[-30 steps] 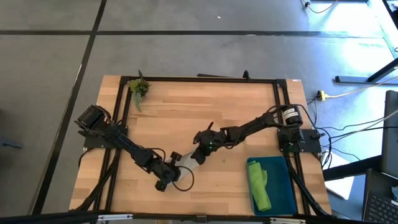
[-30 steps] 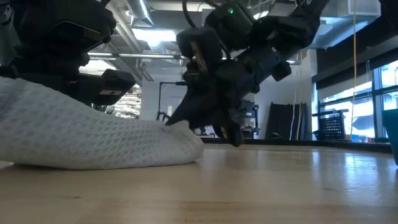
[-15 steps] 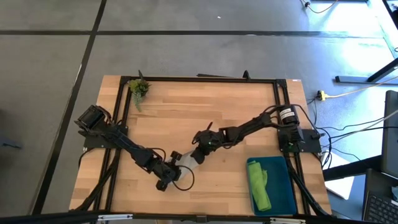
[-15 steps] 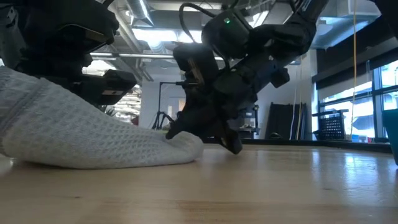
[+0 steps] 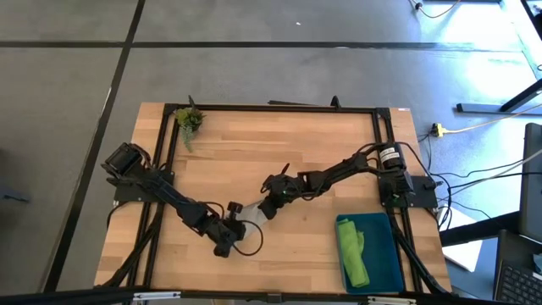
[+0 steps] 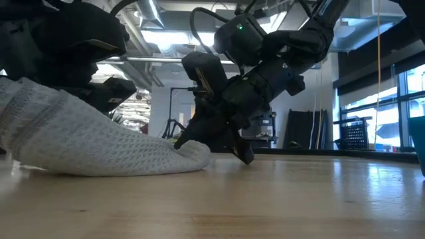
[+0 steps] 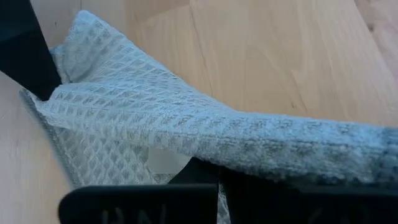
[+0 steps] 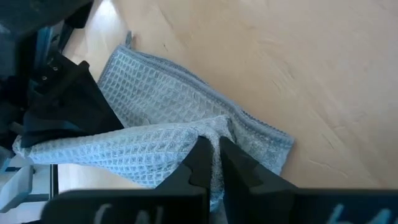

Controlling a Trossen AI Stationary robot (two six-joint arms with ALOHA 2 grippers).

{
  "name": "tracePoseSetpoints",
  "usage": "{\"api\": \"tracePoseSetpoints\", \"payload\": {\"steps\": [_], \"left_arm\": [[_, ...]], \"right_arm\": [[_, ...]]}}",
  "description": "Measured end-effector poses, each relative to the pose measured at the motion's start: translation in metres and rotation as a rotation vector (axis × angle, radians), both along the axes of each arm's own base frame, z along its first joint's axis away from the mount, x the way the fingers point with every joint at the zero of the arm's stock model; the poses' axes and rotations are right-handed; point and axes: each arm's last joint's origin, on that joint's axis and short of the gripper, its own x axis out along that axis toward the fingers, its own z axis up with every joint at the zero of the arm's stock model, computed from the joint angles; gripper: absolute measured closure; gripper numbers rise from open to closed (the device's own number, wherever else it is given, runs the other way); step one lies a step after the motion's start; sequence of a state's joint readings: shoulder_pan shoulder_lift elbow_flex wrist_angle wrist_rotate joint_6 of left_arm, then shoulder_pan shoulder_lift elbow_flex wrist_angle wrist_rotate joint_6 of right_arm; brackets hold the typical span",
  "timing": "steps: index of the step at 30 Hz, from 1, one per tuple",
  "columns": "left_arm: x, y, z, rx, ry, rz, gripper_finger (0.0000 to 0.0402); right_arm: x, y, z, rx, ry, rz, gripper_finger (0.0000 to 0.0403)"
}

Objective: Roll microfiber towels into tight, uniform cylinder then place into a basket
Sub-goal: Roll the gray microfiber cloth

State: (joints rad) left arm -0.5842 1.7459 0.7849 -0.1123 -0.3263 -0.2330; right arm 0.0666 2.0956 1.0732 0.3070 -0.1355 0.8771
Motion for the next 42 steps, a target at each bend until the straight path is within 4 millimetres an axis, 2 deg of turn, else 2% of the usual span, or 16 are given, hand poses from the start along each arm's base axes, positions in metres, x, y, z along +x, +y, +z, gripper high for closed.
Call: {"api": "tracePoseSetpoints", "payload": {"steps": [11, 17, 20, 26, 35, 39, 42], "left_arm": [[0.0, 0.001, 0.002, -0.002, -0.015, 0.034, 0.034], [-0.005, 0.004, 0.008, 0.013, 0.009, 0.041, 0.0336], [-0.012, 0.011, 0.018, 0.022, 0.037, 0.065, 0.0339], [-0.028, 0.023, 0.051, 0.002, 0.036, 0.128, 0.0335], [-0.047, 0.036, 0.091, -0.066, -0.047, 0.165, 0.0346], [-0.052, 0.037, 0.103, -0.16, -0.066, 0.16, 0.0346], [-0.053, 0.031, 0.103, -0.219, -0.048, 0.143, 0.0346]], "right_arm": [[0.0, 0.0, 0.0, -0.006, -0.002, 0.007, 0.0386], [0.0, 0.001, -0.001, -0.003, -0.002, 0.01, 0.0386], [0.0, 0.001, -0.001, -0.003, -0.002, 0.01, 0.0386], [-0.001, 0.0, -0.001, -0.004, 0.001, 0.009, 0.0386], [-0.001, 0.001, -0.001, -0.006, 0.0, 0.008, 0.0386], [-0.001, 0.001, -0.001, -0.005, 0.0, 0.008, 0.0386], [-0.001, 0.001, -0.001, -0.007, 0.0, 0.01, 0.0386]]}}
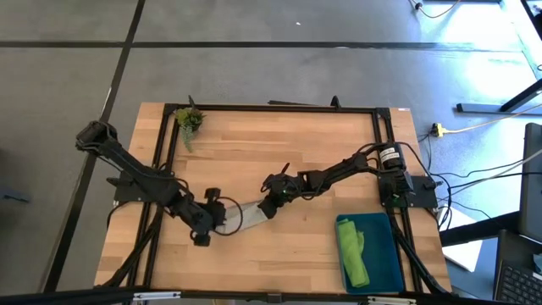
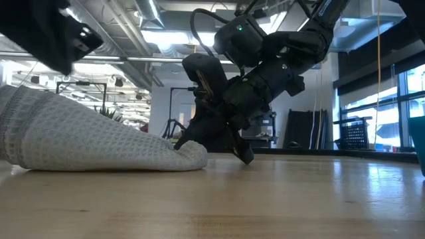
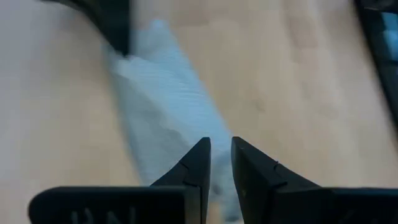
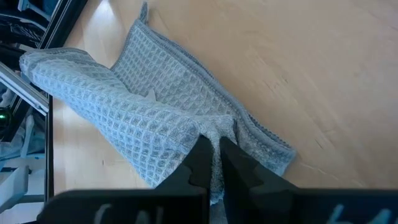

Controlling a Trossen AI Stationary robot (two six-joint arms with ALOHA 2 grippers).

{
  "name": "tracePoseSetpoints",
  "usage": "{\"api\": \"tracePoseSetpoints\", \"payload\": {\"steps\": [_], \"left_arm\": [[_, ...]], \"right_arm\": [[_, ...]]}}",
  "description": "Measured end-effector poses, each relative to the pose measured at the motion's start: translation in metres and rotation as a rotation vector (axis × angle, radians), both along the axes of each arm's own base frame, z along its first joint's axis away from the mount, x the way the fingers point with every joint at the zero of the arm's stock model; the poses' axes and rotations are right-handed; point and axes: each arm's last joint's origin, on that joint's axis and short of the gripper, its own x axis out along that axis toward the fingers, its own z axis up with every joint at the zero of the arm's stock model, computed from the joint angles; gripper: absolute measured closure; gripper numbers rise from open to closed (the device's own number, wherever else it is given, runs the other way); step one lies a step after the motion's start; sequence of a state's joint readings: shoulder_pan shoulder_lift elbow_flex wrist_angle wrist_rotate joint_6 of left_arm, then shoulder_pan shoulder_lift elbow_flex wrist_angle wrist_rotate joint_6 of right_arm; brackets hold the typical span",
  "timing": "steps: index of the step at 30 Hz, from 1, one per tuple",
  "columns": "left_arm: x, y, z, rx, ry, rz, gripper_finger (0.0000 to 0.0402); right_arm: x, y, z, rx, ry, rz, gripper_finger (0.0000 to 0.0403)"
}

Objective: Roll microfiber towels into tight, uniform cylinder then place into a basket
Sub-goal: Roll the gray microfiber cloth

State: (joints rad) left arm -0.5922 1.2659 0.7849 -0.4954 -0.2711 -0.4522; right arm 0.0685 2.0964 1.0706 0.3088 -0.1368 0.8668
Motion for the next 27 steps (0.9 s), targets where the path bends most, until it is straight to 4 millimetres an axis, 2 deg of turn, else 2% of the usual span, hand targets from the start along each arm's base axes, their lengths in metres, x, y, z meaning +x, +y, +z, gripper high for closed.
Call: {"api": "tracePoseSetpoints", "payload": {"steps": [4, 9, 15, 20, 27], "left_arm": [[0.004, -0.016, -0.005, -0.054, -0.007, -0.11, 0.0346], [0.011, -0.033, -0.021, -0.008, -0.021, -0.202, 0.0346], [0.015, -0.023, -0.042, 0.175, 0.05, -0.042, 0.0347], [0.019, -0.015, -0.054, 0.222, 0.107, 0.038, 0.0347], [0.027, -0.006, -0.081, 0.273, 0.221, 0.122, 0.0347]], "right_arm": [[0.0, 0.0, 0.0, -0.004, -0.001, 0.003, 0.0385], [0.0, 0.0, 0.0, -0.006, -0.002, 0.006, 0.0385], [0.0, 0.0, 0.0, -0.005, -0.002, 0.007, 0.0385], [0.0, 0.0, 0.0, -0.004, -0.002, 0.008, 0.0385], [0.0, 0.0, 0.0, -0.003, -0.002, 0.008, 0.0385]]}}
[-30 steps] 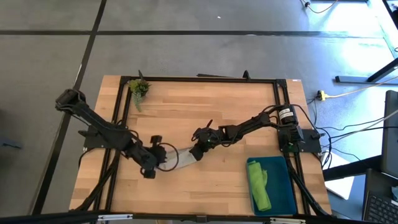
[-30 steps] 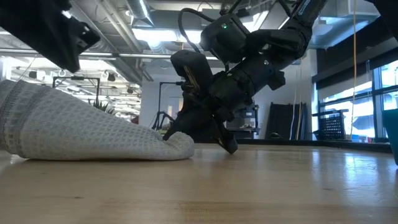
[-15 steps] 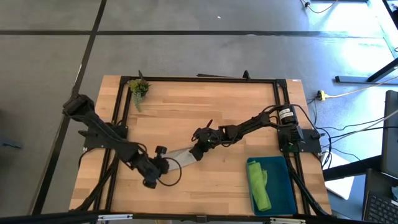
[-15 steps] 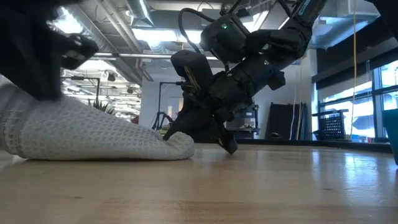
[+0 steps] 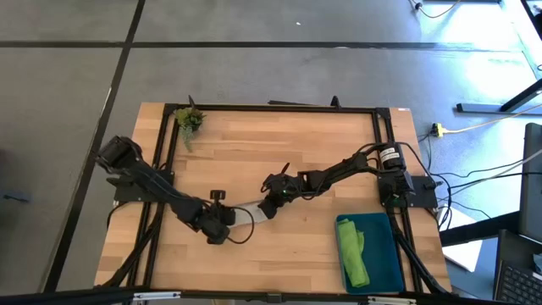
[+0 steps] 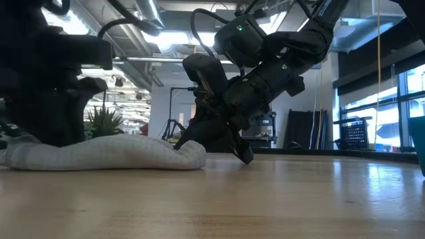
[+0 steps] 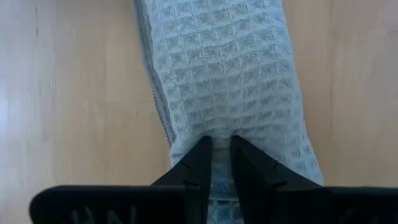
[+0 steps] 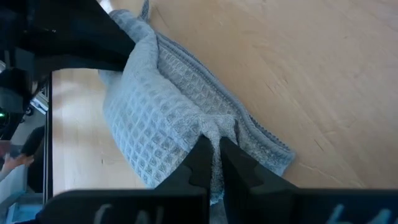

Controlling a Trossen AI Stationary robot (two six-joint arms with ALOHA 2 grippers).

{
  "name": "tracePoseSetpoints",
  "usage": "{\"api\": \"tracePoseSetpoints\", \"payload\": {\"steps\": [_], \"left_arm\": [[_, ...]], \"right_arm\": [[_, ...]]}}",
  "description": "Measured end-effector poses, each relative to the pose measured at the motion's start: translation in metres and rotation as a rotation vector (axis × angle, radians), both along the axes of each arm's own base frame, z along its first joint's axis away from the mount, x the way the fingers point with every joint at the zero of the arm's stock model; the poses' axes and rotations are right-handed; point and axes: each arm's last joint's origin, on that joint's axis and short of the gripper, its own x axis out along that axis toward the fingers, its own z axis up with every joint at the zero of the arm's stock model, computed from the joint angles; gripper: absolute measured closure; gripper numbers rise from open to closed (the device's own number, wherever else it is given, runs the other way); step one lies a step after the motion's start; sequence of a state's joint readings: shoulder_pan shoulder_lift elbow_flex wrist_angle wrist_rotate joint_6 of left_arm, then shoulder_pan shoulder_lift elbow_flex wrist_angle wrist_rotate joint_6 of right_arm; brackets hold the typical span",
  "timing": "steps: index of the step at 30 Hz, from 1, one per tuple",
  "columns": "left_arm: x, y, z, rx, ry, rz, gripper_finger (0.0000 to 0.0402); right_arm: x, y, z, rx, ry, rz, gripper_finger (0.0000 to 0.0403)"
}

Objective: Roll microfiber towels into tight, uniform cylinder then place into a basket
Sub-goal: Roll the gray microfiber cloth

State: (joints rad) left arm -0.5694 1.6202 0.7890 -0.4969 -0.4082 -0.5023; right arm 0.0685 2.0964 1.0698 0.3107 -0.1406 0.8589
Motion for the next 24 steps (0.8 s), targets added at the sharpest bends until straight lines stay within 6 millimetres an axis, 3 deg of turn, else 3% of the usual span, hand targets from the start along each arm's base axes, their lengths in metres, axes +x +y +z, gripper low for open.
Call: {"api": "tracePoseSetpoints", "payload": {"steps": [6, 16, 24], "left_arm": [[0.0043, 0.0024, -0.0111, -0.009, 0.044, 0.046, 0.0347], [0.0034, 0.0022, -0.0117, -0.032, 0.048, 0.075, 0.0347], [0.003, 0.0022, -0.0119, -0.038, 0.054, 0.075, 0.0347]], "right_arm": [[0.0001, 0.0, 0.0001, -0.001, -0.001, 0.002, 0.0385], [0.0024, 0.001, 0.003, -0.011, -0.058, 0.071, 0.0355], [0.0045, 0.0005, 0.005, -0.021, -0.087, 0.031, 0.0346]]}}
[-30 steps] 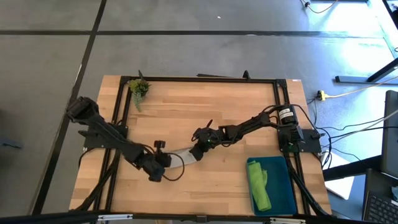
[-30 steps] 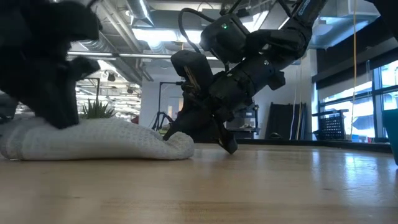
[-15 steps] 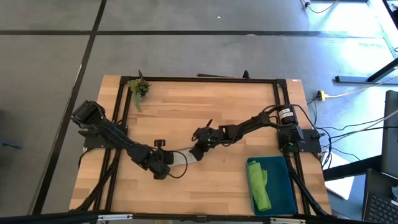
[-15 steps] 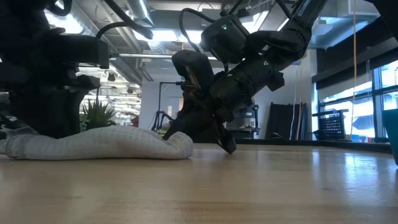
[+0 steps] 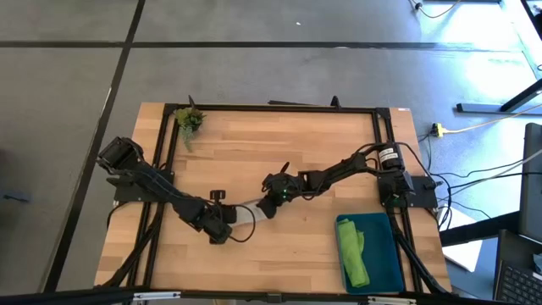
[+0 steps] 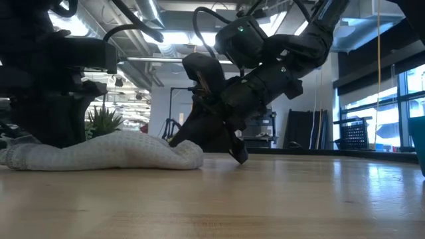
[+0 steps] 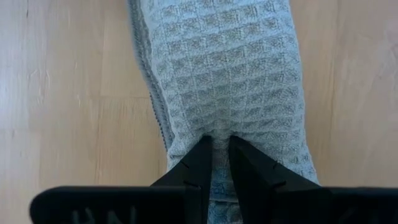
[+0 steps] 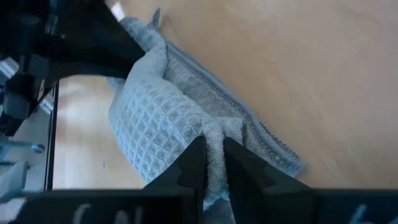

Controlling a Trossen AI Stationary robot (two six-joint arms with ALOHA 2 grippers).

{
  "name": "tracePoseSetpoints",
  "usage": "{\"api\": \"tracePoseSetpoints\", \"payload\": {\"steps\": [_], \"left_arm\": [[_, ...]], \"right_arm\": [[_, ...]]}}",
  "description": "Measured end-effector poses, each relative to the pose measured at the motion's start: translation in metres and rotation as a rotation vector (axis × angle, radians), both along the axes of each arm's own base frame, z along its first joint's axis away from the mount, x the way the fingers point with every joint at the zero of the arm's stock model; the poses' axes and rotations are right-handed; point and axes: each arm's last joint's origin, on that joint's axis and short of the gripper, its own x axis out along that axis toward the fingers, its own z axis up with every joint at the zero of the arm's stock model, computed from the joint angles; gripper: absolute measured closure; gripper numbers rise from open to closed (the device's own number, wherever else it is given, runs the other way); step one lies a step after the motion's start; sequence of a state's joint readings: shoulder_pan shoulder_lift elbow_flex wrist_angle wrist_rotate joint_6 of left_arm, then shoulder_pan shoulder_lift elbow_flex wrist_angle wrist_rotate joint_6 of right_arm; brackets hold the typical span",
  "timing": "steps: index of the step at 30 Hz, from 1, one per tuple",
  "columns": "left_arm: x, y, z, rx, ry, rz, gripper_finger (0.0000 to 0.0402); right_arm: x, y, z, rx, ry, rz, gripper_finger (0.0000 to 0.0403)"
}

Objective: Roll microfiber towels into tight, uniform cylinder then place into a basket
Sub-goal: Roll the gray microfiber cloth

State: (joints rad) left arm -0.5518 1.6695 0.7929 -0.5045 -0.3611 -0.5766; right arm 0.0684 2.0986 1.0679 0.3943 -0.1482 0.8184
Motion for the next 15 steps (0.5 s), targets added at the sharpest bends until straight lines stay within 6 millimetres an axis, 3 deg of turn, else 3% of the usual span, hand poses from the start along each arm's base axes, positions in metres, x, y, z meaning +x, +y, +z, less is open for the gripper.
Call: {"api": "tracePoseSetpoints", "payload": {"steps": [15], "left_arm": [[-0.0003, 0.0001, -0.0001, -0.007, -0.002, 0.021, 0.0347]], "right_arm": [[0.0003, -0.0024, 0.0054, -0.026, -0.03, 0.041, 0.0345]]}}
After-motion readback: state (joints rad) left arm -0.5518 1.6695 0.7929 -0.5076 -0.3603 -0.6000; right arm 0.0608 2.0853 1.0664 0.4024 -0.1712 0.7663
